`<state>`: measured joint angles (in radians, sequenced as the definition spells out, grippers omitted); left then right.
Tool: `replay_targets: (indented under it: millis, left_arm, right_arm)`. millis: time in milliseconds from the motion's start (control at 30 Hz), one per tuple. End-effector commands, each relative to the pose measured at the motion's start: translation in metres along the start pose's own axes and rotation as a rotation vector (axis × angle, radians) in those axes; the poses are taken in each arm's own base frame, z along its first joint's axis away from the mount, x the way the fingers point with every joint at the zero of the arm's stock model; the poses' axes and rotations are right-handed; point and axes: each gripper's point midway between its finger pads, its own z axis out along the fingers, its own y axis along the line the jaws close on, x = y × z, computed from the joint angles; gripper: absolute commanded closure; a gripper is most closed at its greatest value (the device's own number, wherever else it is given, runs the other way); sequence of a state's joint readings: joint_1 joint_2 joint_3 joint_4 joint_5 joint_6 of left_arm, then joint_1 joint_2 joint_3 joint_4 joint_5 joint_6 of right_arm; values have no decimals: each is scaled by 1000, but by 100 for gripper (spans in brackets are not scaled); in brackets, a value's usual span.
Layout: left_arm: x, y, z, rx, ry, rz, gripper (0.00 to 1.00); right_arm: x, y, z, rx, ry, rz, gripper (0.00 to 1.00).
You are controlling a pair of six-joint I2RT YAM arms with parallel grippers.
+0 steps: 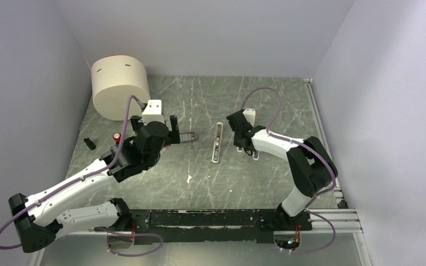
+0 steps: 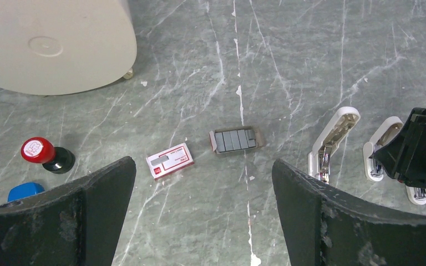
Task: Load the staples into the stapler
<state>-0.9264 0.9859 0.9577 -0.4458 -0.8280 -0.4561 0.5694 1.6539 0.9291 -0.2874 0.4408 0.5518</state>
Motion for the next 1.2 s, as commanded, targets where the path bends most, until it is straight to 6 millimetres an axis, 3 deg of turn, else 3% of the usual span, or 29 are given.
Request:
replay_targets:
  millis: [0,367,1167]
  left_arm:
    - [-5,-1,0,4,-16,-16,3]
    - [-4,0,1,-4,-16,-16,3]
    - [-5,3,0,-14,-19,-17,3]
  right_arm:
    - [-11,-1,2,9,-32,13,79]
    - [-28,1,-12,-18,-77,44,79]
    - [-6,0,4,5,-15,19,79]
